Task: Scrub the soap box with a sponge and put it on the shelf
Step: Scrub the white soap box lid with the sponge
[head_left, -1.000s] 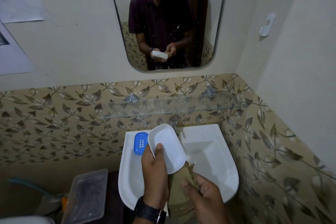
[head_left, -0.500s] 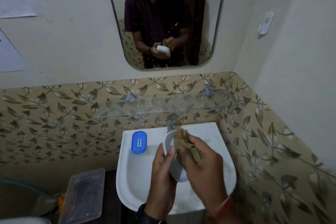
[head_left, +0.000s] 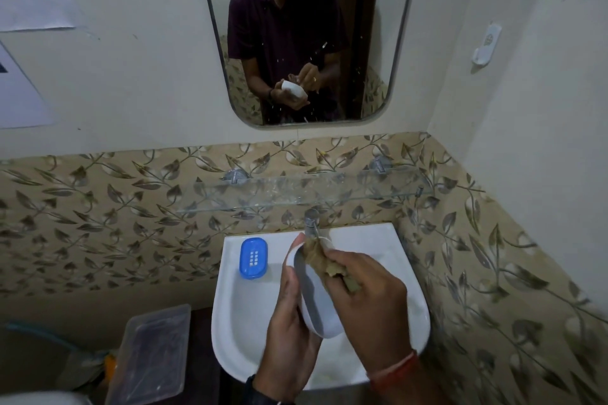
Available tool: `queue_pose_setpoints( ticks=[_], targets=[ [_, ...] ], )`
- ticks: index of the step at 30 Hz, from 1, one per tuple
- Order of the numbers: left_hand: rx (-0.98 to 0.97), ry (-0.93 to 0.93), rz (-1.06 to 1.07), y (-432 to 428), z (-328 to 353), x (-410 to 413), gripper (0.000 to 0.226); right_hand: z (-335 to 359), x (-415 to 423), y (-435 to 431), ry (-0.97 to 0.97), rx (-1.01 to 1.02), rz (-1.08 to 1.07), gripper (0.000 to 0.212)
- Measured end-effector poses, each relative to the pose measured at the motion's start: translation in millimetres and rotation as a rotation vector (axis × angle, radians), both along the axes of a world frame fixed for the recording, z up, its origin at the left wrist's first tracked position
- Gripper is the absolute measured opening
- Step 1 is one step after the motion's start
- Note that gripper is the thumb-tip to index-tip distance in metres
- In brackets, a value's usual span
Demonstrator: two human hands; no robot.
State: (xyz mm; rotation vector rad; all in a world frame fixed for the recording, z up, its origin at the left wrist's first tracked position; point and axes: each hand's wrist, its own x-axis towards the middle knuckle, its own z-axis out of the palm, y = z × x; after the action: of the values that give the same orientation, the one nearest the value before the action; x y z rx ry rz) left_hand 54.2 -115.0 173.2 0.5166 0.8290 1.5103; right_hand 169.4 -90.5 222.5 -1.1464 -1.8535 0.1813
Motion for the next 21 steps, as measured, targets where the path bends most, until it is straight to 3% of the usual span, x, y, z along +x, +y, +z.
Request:
queue_pose_setpoints(
  ticks=[4, 7, 10, 12, 15, 17, 21],
  targets=[
    [0.091, -0.127, -0.006, -0.8, -20.7, 0.2, 0.045, -7.6, -11.2, -7.4, 0.046, -0.073, 0.177, 0.023],
    [0.091, 0.009, 0.044, 0.7, -8.1, -6.2, 0.055, -20.8, -7.4, -14.1, -0.036, -0.216, 0.266, 0.016],
    [0.093, -0.031, -0.004, 2.9, -11.2, -7.1, 0.053, -21.6, -2.8, -9.3, -0.067, -0.206, 0.199, 0.013],
    [0.075, 0.047, 0.011, 1.2, -10.3, -5.2, 0.048, -14.9, -6.3, -2.2, -0.007, -0.176, 0.112, 0.017],
    [0.075, 0.174, 0.051, 2.8, -8.4, -0.1, 0.066, -4.6, -16.8, 1.7, 0.052, -0.125, 0.077, 0.026],
    [0.072, 0.067, 0.038, 5.3, -4.0, -3.0, 0.082, -6.4, -19.2, -2.2, 0.061, -0.155, 0.176, 0.023],
    [0.11, 0.07, 0.043, 8.9, 2.7, -7.2, 0.074, -19.6, -7.0, -5.4, -0.06, -0.277, 0.284, 0.021]
  ],
)
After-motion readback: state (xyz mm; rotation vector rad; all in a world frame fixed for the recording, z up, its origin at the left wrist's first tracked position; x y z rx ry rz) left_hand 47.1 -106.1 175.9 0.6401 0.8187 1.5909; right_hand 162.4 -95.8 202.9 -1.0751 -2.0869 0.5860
